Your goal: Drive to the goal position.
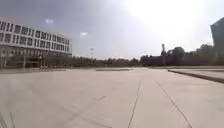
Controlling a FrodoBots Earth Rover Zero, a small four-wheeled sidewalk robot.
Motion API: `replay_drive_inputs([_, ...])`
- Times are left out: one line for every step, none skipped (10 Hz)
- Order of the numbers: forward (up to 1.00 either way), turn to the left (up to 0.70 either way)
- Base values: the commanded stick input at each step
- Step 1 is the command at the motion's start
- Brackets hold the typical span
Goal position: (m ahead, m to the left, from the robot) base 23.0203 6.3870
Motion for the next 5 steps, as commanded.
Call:
replay_drive_inputs([0.7, 0.02])
replay_drive_inputs([0.7, 0.02])
replay_drive_inputs([0.7, 0.02])
replay_drive_inputs([0.7, 0.02])
replay_drive_inputs([0.7, 0.02])
